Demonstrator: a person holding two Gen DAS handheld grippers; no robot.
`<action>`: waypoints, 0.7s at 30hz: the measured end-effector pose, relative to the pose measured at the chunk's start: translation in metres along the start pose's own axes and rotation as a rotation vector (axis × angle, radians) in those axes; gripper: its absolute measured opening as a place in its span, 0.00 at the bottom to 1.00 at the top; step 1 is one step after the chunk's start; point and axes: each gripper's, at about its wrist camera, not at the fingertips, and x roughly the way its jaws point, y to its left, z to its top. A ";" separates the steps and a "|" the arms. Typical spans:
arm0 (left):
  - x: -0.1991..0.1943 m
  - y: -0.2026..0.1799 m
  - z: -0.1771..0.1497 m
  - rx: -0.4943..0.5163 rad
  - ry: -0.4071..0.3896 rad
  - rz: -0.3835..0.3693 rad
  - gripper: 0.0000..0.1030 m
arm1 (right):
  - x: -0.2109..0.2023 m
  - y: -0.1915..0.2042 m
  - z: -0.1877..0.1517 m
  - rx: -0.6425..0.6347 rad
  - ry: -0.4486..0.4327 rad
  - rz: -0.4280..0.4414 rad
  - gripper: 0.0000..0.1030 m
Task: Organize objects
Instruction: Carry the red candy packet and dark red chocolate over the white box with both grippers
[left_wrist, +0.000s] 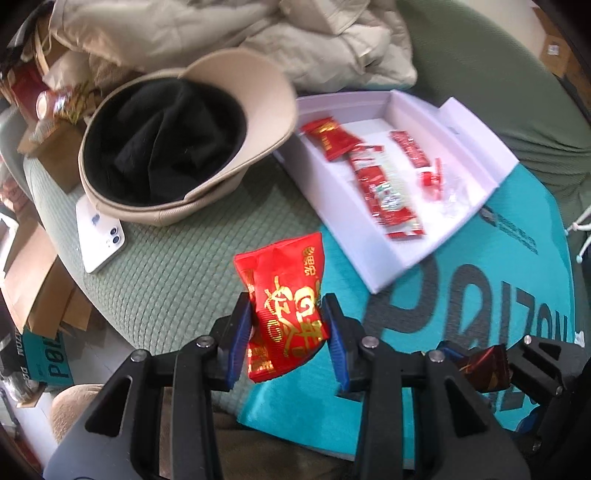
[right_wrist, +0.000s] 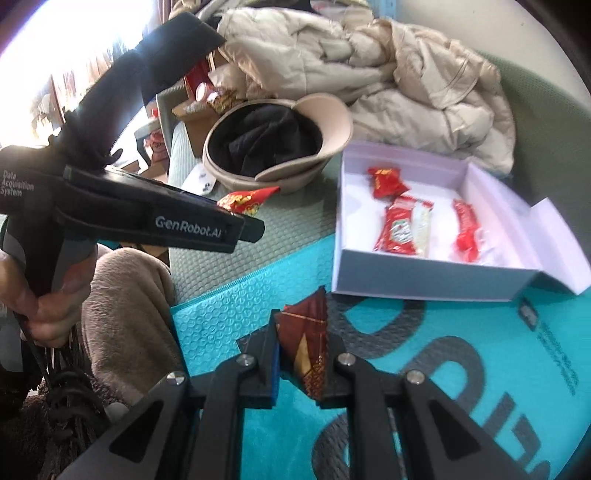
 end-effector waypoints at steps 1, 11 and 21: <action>-0.004 -0.004 -0.001 0.007 -0.009 -0.009 0.35 | -0.007 0.000 -0.002 0.000 -0.012 -0.009 0.12; -0.030 -0.056 -0.014 0.098 -0.051 -0.085 0.35 | -0.075 -0.011 -0.028 0.032 -0.101 -0.097 0.12; -0.029 -0.104 0.006 0.164 -0.050 -0.110 0.35 | -0.102 -0.038 -0.033 0.076 -0.132 -0.135 0.12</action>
